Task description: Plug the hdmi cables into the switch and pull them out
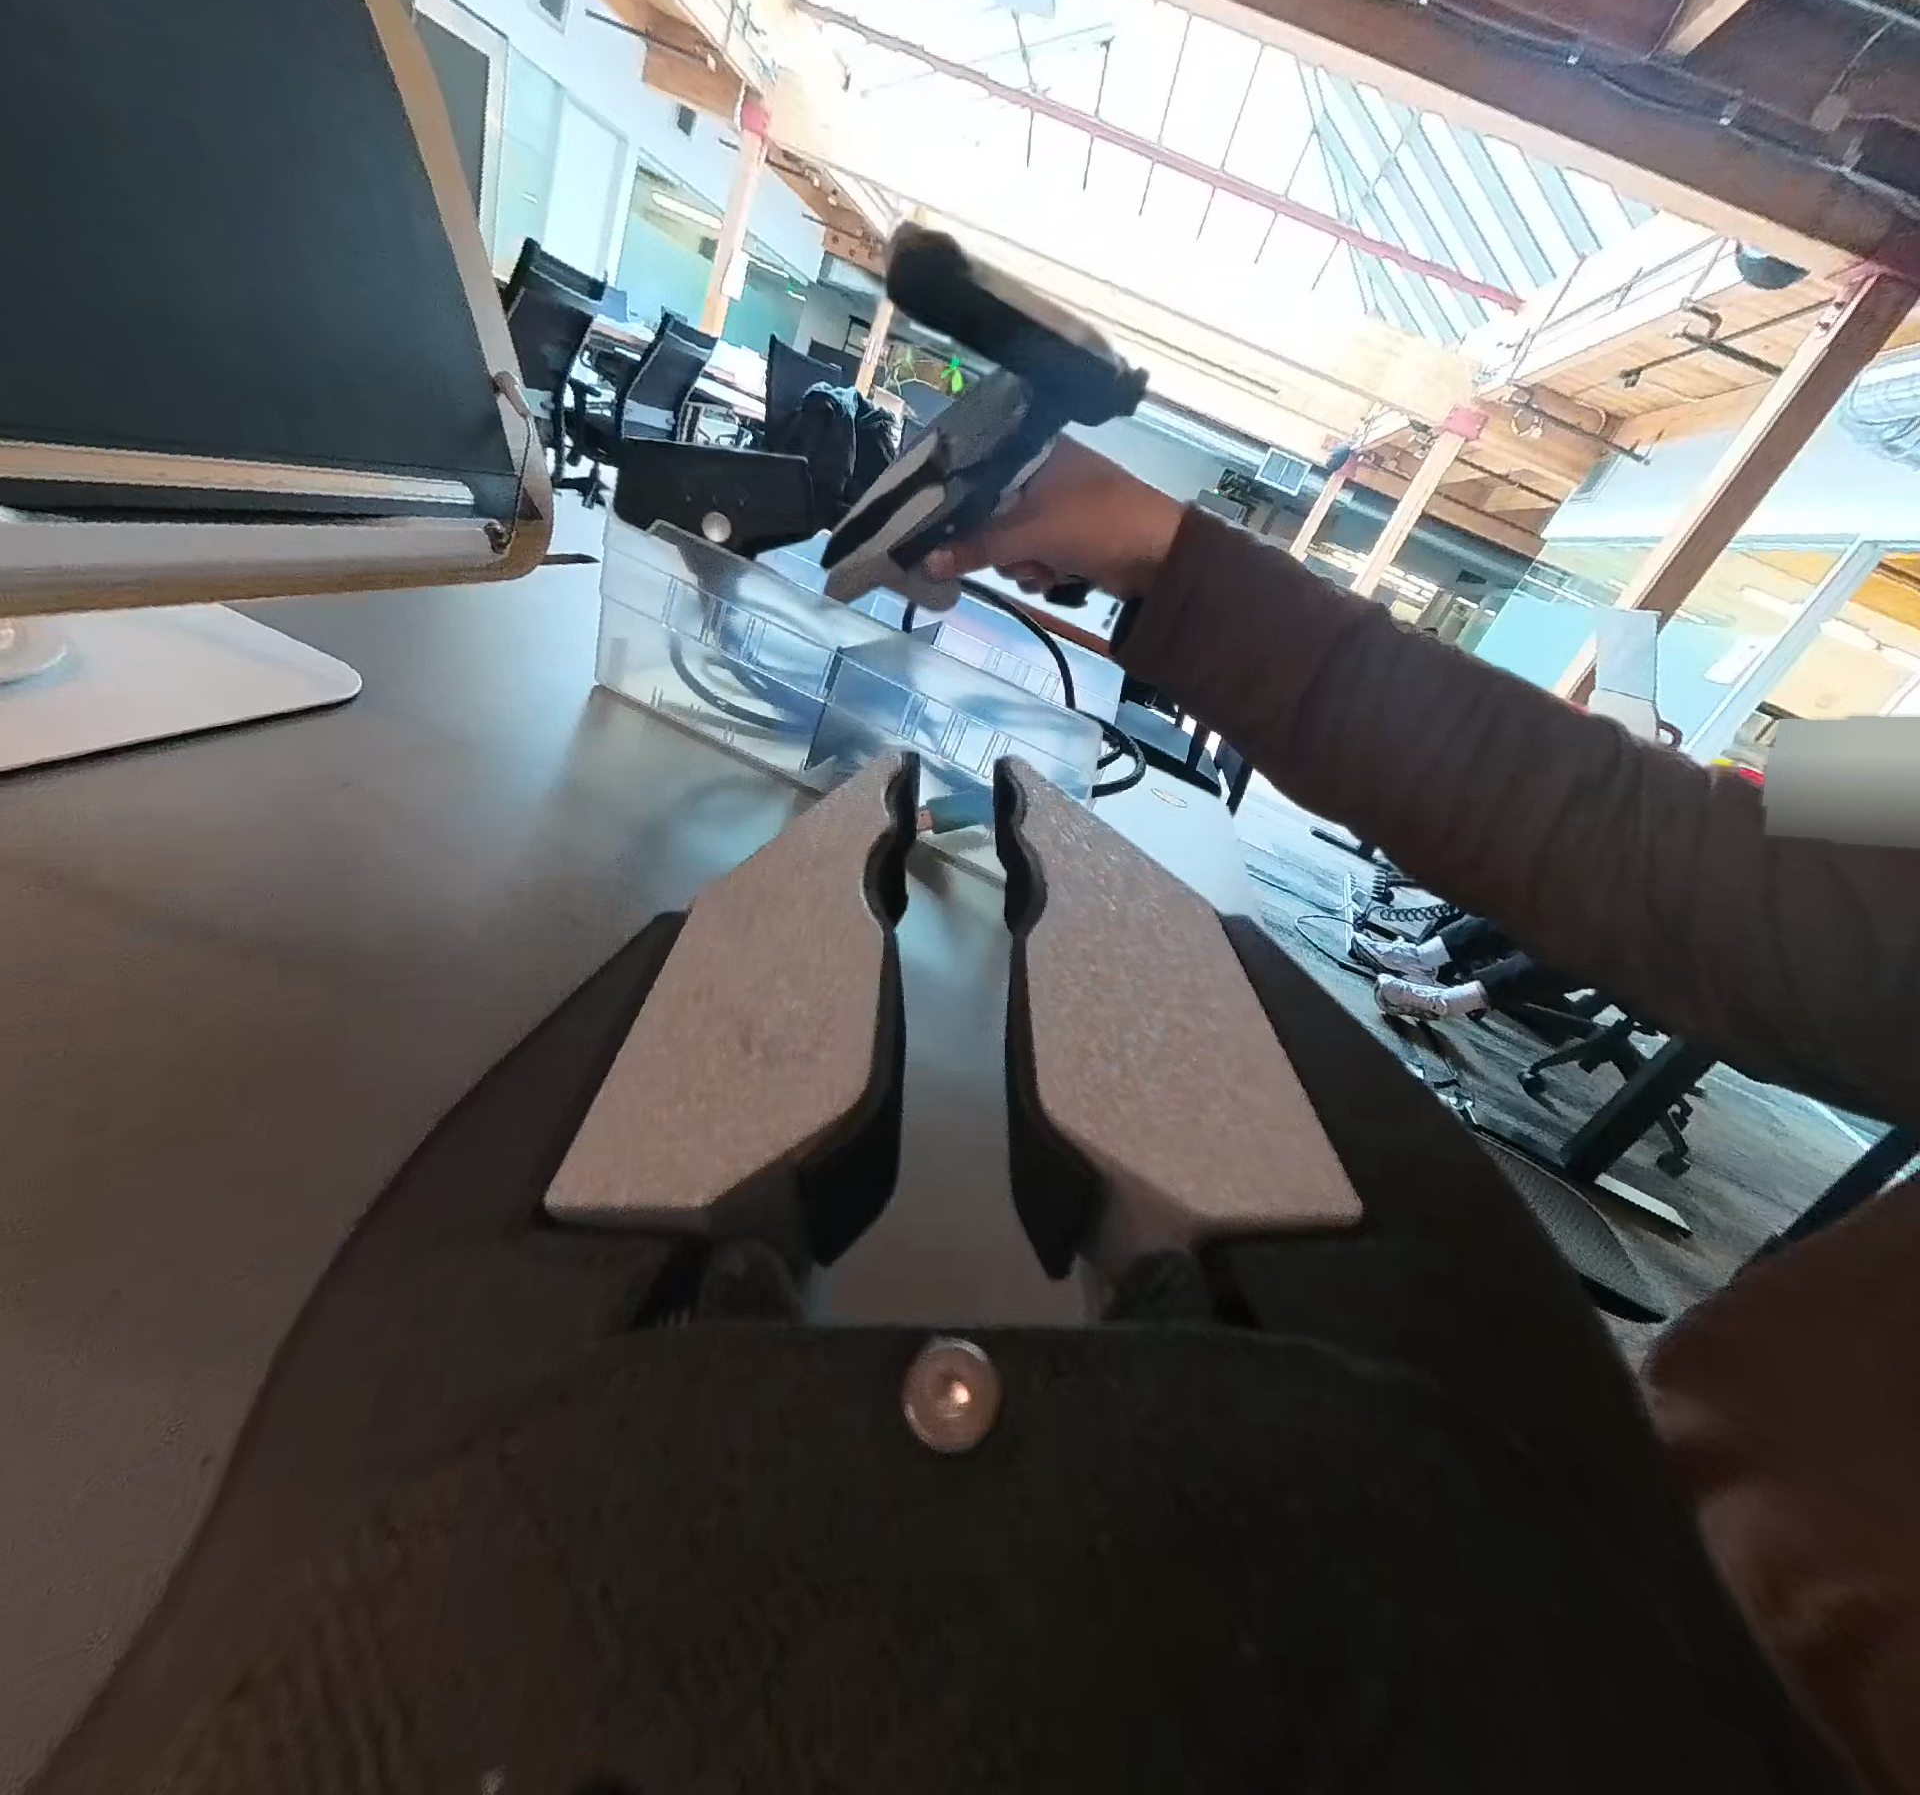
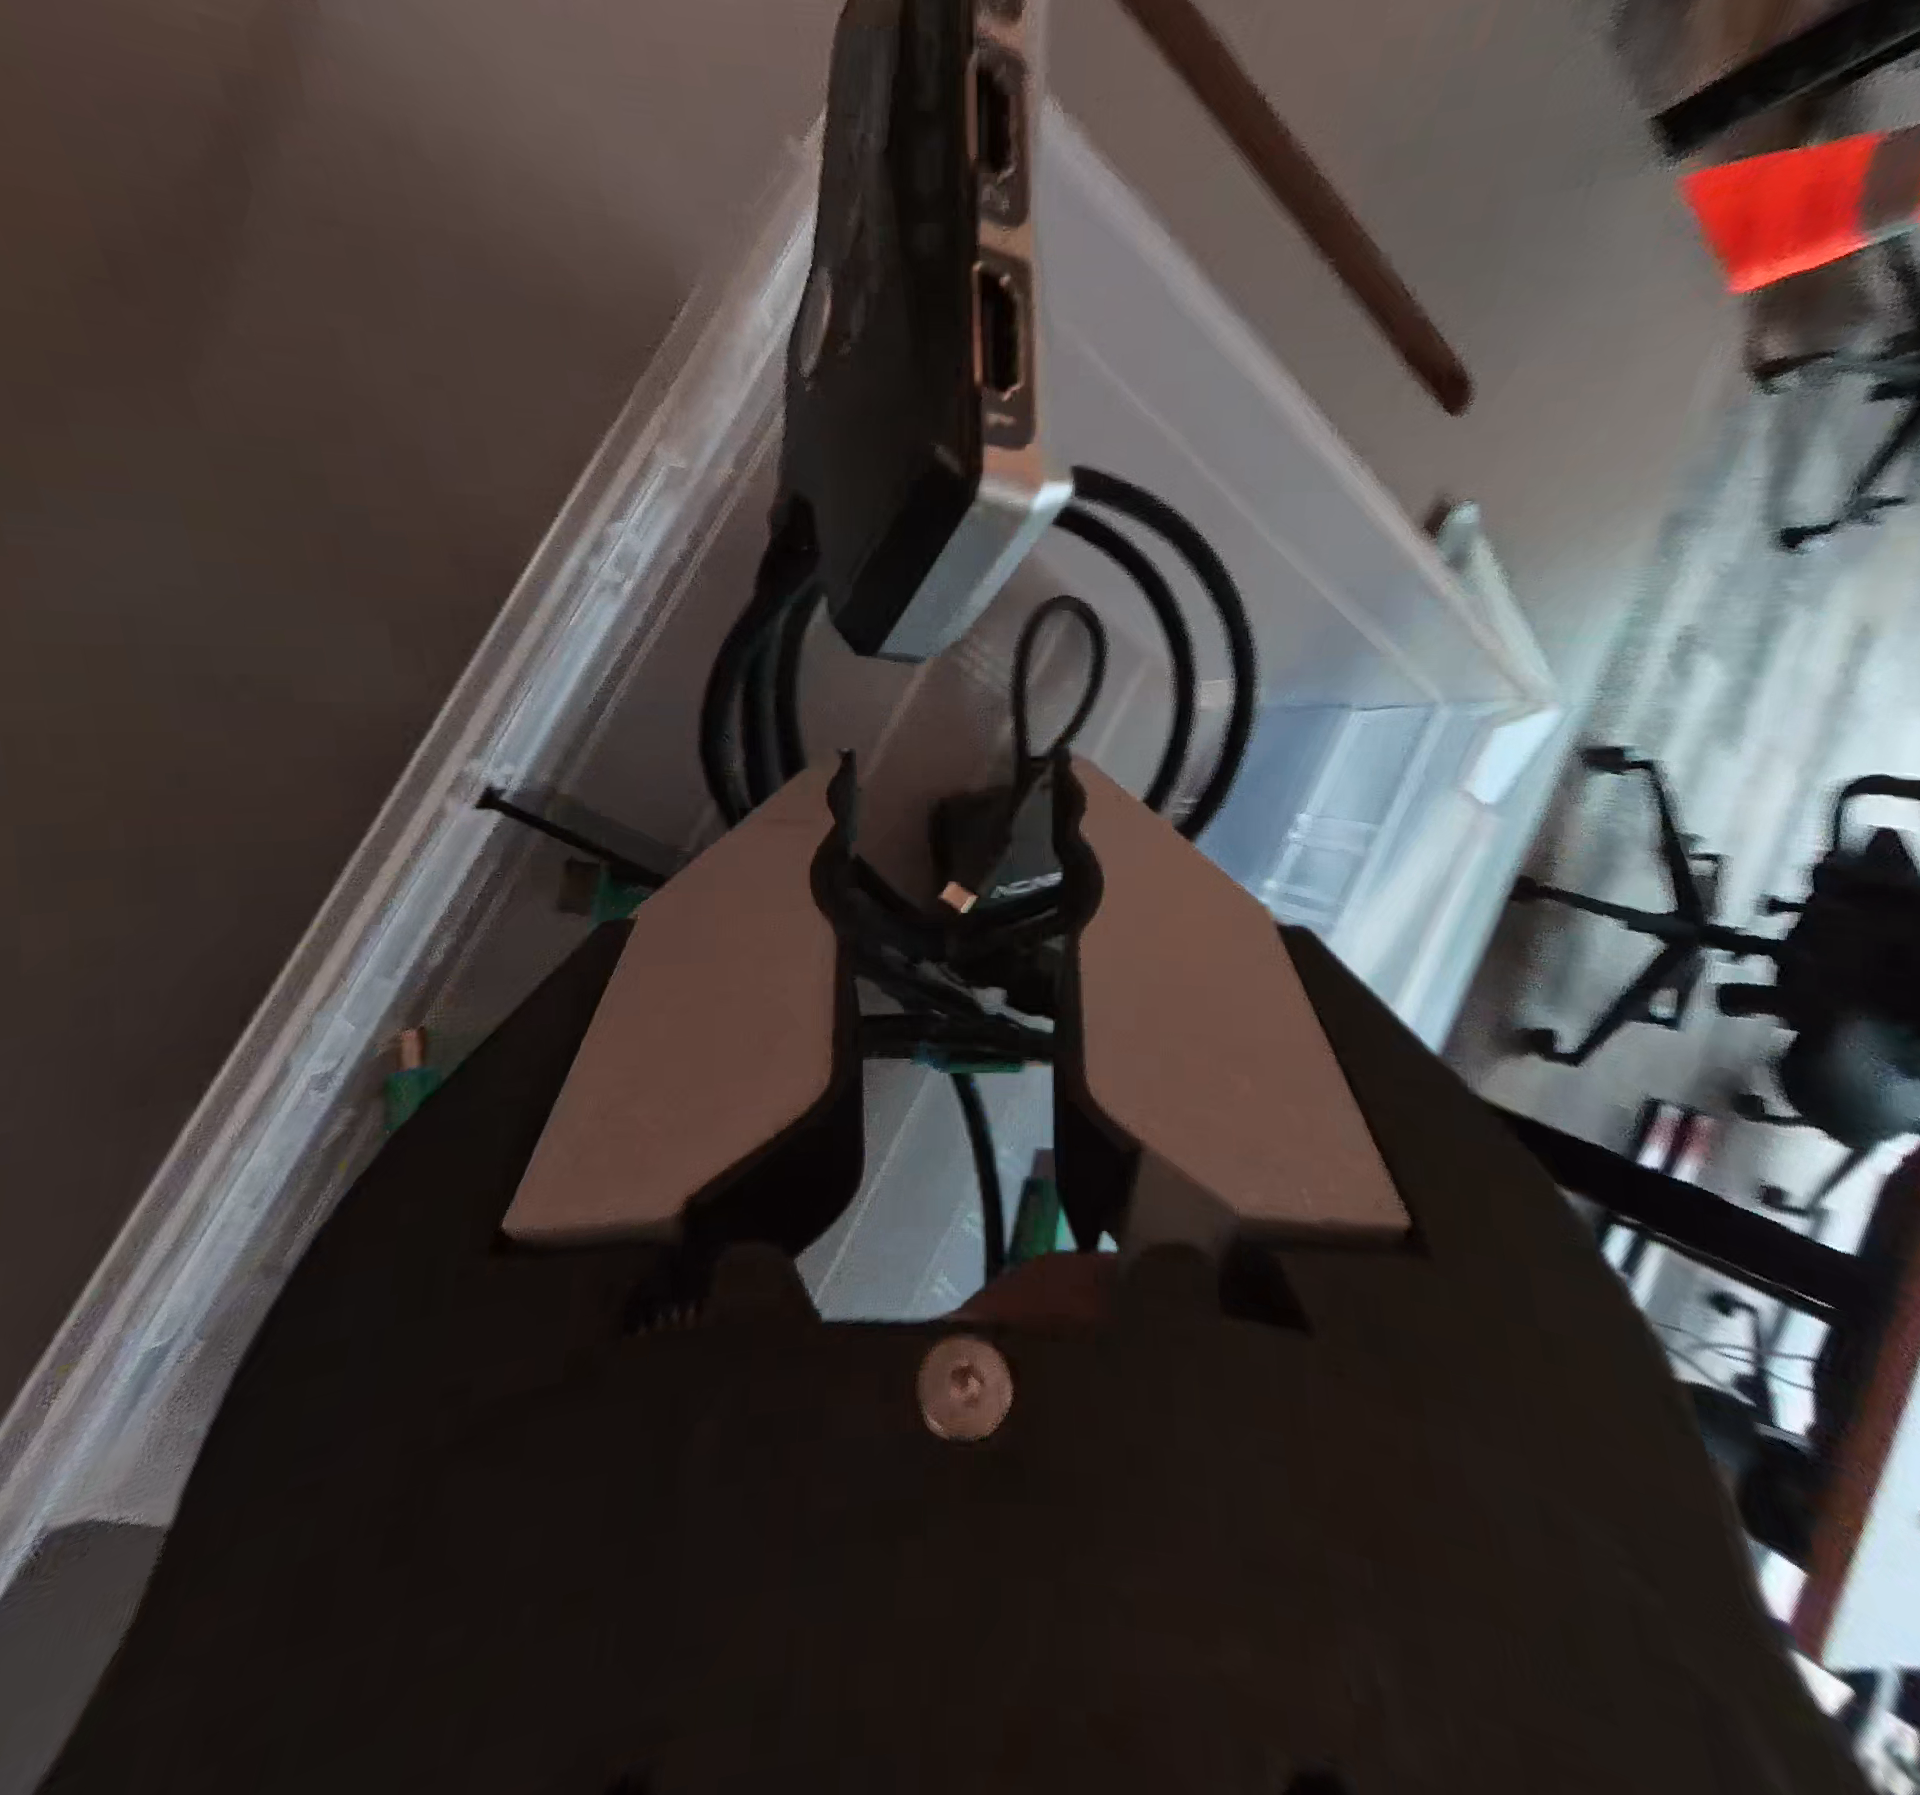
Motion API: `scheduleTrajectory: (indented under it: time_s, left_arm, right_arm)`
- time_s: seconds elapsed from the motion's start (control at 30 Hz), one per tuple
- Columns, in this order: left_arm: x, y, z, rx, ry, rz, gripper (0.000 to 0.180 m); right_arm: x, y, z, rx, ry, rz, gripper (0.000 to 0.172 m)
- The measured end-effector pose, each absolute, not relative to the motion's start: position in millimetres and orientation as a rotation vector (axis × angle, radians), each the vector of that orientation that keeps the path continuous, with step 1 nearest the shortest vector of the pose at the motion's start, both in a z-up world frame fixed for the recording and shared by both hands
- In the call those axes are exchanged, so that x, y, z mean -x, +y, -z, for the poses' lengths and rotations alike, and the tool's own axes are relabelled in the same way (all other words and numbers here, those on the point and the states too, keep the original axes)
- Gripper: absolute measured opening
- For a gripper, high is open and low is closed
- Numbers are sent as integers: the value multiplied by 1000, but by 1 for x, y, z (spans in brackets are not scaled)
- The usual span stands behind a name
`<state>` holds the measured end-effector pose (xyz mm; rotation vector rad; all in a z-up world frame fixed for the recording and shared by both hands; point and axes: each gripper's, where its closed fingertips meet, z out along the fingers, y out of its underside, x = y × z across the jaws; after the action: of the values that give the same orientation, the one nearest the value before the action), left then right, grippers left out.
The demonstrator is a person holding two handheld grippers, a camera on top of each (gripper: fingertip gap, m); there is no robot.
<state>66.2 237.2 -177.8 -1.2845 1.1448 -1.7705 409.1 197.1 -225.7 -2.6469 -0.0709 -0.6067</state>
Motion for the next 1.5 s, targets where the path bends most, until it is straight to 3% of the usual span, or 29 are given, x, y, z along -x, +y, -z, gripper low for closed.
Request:
scheduleTrajectory:
  time_s: [0.17, 0.27, 0.37, 0.43, 0.53, 0.67, 0.77, 0.87, 0.93, 1.0, 1.07, 1.13, 1.2, 1.33, 1.5]
  left_arm:
    - [-71, 234, 185, 1308, 1188, 1732, 14]
    - [-75, 233, 192, 1347, 1222, 1647, 25]
    - [-69, 220, 184, 1374, 1187, 1636, 50]
    - [-53, 203, 175, 1357, 1218, 1588, 67]
    - [-14, 204, 166, 1438, 1236, 1325, 68]
    - [61, 234, 177, 1646, 1207, 913, 63]
    - [123, 273, 186, 1736, 1045, 627, 78]
    - [170, 305, 201, 1811, 894, 444, 79]
    - [184, 324, 220, 1864, 847, 361, 82]
    - [192, 344, 240, 1904, 789, 312, 76]
    - [192, 355, 261, 1953, 770, 336, 62]
    - [196, 362, 271, 1953, 805, 285, 22]
    - [209, 368, 270, 1906, 870, 78, 5]
    - [212, 365, 243, 1838, 856, 120, 5]
    - [215, 355, 200, 1759, 826, 156, 5]
  right_arm:
    - [-384, 188, 162, 2353, -102, 744, 45]
    - [-329, 176, 149, 2204, -111, 491, 56]
    - [-274, 154, 163, 2158, -121, 191, 75]
    - [-245, 138, 179, 2145, -159, 45, 64]
    - [-240, 124, 197, 2137, -130, 83, 80]
    - [-249, 121, 203, 2097, -70, 232, 82]
    - [-243, 126, 211, 2081, -34, 180, 82]
    - [-241, 136, 230, 2120, -27, 204, 88]
    - [-248, 143, 240, 2123, -18, 289, 82]
    - [-259, 147, 248, 2126, 9, 392, 65]
    - [-276, 143, 249, 2102, 50, 548, 30]
    - [-278, 135, 247, 2096, 82, 563, 20]
    - [-273, 125, 244, 2099, 112, 526, 9]
    - [-234, 117, 243, 2117, 54, 428, 1]
    - [-133, 142, 243, 2122, -114, 227, 9]
